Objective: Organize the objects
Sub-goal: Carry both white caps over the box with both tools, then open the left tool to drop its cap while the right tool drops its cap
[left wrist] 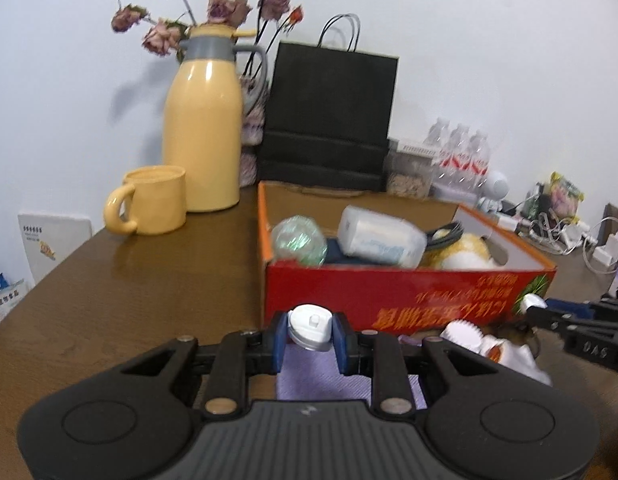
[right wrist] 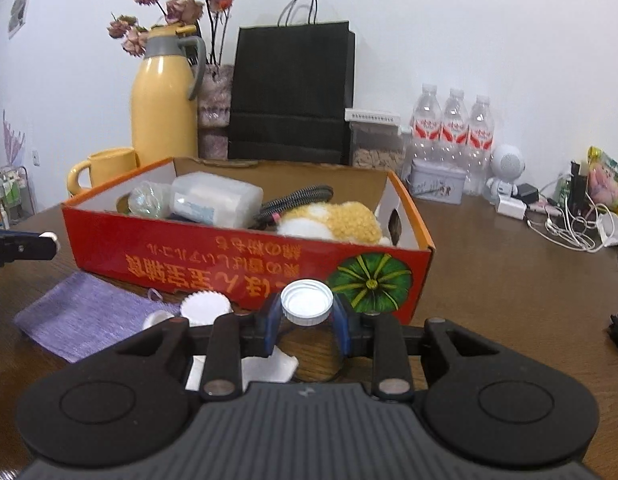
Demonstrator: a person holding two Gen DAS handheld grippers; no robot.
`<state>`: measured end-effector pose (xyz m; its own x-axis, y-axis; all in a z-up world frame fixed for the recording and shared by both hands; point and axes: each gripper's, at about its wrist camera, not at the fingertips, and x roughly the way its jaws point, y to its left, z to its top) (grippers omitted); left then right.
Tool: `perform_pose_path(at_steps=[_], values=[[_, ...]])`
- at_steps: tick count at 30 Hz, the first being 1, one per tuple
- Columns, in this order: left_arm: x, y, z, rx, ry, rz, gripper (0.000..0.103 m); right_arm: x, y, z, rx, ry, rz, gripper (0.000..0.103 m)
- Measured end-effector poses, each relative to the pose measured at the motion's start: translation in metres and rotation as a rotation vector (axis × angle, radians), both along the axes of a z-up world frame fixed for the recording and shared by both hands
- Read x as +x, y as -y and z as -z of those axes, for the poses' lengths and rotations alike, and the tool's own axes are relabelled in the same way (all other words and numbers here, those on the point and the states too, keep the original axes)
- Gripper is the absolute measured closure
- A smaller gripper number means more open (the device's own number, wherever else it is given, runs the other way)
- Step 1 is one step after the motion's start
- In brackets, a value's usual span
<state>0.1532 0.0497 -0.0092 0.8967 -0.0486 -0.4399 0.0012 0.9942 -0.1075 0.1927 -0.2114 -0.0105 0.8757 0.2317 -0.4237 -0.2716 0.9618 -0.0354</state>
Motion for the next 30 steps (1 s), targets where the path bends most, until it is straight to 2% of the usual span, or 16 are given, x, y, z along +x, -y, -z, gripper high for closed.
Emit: perform_pose_path(at_steps=[8,14,22,30], values=[[0.022,0.026,-0.03,-0.008,0.07,0.037,0.08,0.005,-0.016,-0.024,0.033,0.07,-0.039,0.075],[0.054,0.041,-0.044,-0.008,0.085,0.027,0.08,0.025,-0.029,-0.038,0.043,0.1,-0.044,0.075],[0.102,0.046,-0.048,-0.007,0.072,-0.047,0.08,0.068,-0.041,-0.045,0.066,0.093,-0.023,0.075],[0.145,0.04,-0.042,0.012,0.02,-0.105,0.08,0.111,-0.05,-0.043,0.067,0.073,-0.015,0.075]])
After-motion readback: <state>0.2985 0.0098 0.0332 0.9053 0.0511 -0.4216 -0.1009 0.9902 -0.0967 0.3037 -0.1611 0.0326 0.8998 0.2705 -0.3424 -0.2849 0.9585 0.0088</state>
